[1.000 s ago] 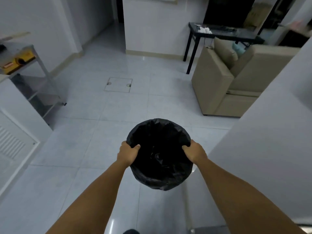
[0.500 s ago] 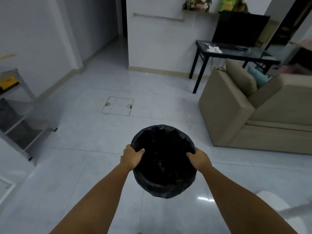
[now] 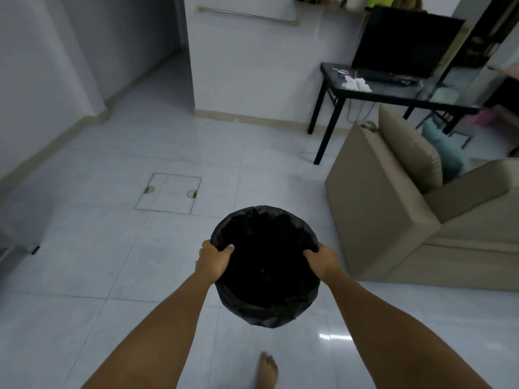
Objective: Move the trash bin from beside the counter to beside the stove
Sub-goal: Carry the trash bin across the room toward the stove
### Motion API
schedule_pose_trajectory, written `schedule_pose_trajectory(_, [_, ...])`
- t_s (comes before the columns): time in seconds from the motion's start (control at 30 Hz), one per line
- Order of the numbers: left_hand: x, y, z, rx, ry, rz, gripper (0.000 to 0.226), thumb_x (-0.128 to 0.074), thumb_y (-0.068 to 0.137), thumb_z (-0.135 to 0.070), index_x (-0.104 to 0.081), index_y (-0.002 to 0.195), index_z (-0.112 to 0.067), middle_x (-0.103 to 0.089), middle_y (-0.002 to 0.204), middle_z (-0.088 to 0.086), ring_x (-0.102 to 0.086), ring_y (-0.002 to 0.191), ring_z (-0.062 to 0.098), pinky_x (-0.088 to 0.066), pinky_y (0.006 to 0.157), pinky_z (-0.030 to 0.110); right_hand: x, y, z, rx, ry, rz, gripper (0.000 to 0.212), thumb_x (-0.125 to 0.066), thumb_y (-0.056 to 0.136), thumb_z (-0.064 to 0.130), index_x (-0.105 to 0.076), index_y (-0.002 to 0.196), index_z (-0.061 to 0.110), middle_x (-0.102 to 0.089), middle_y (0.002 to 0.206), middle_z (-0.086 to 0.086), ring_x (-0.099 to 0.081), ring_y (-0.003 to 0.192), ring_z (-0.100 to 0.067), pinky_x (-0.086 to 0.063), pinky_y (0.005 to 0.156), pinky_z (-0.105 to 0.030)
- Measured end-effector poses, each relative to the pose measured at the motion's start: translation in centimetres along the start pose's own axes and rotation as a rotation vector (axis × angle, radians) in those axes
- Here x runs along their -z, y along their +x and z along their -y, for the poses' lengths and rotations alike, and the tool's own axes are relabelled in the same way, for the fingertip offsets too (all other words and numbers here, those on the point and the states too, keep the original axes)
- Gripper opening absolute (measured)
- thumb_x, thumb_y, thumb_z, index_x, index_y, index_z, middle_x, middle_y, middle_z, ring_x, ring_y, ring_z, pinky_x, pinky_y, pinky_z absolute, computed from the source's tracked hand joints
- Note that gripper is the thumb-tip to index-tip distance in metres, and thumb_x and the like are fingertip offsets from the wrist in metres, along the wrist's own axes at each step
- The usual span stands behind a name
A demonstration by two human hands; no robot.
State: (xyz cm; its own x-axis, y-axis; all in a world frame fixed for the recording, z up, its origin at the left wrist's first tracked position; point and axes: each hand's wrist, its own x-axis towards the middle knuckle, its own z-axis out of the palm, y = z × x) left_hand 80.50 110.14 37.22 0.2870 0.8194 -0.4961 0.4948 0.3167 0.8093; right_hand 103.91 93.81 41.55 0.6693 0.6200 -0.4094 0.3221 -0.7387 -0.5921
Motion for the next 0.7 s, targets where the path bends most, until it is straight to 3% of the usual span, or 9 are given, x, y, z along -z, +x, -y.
schedule_pose_trajectory(0.1, [-2.2,4.4,-4.5,0.019,-0.045,-0.036,0.097,-0.063,0.061,-0.065,-0.045,0.136,-0.007,-0.062,0.128,0.016,-0.063,0.114,0.039,-0.050,0.103,0.052,2.7,7.0,2.5,0.010,0.008,0.037,0.050,-0.051,0.091,0.033,-0.055,0.137,0.013,-0.065,0.124,-0.015,-0.062,0.111,-0.037,-0.051,0.093,-0.042])
schedule_pose_trajectory(0.23, [-4.0,10.1,-8.7,0.038,-0.073,-0.079,0.098,-0.065,0.064,-0.065,-0.041,0.139,-0.008,-0.060,0.131,0.015,-0.061,0.118,0.040,-0.048,0.105,0.053,4.7,15.2,5.1,0.031,-0.015,0.079,0.060,-0.052,0.088,0.043,-0.050,0.142,0.016,-0.061,0.133,-0.014,-0.060,0.118,-0.037,-0.050,0.101,-0.051])
schedule_pose_trajectory(0.3, [-4.4,13.3,-10.0,0.049,-0.082,-0.109,0.106,-0.062,0.056,-0.073,-0.044,0.138,-0.009,-0.061,0.130,0.014,-0.062,0.117,0.039,-0.049,0.104,0.052,5.1,18.7,6.8,0.044,-0.037,0.109,0.061,-0.052,0.090,0.045,-0.048,0.144,0.017,-0.060,0.135,-0.013,-0.059,0.120,-0.037,-0.050,0.102,-0.050])
schedule_pose_trajectory(0.37, [-4.4,16.2,-11.2,0.060,-0.099,-0.126,0.103,-0.064,0.060,-0.071,-0.042,0.139,-0.008,-0.060,0.131,0.014,-0.061,0.119,0.039,-0.048,0.105,0.052,5.4,22.0,8.9,0.065,-0.054,0.132,0.061,-0.052,0.092,0.046,-0.047,0.144,0.014,-0.060,0.136,-0.013,-0.059,0.121,-0.037,-0.049,0.102,-0.048])
schedule_pose_trajectory(0.7, [1.7,32.0,-19.5,0.130,-0.145,-0.322,0.093,-0.067,0.072,-0.062,-0.039,0.140,-0.005,-0.057,0.135,0.019,-0.058,0.121,0.042,-0.047,0.106,0.053,2.6,40.0,24.7,0.215,-0.162,0.263,0.055,-0.051,0.095,0.038,-0.048,0.145,0.014,-0.059,0.139,-0.014,-0.057,0.123,-0.036,-0.045,0.096,-0.039])
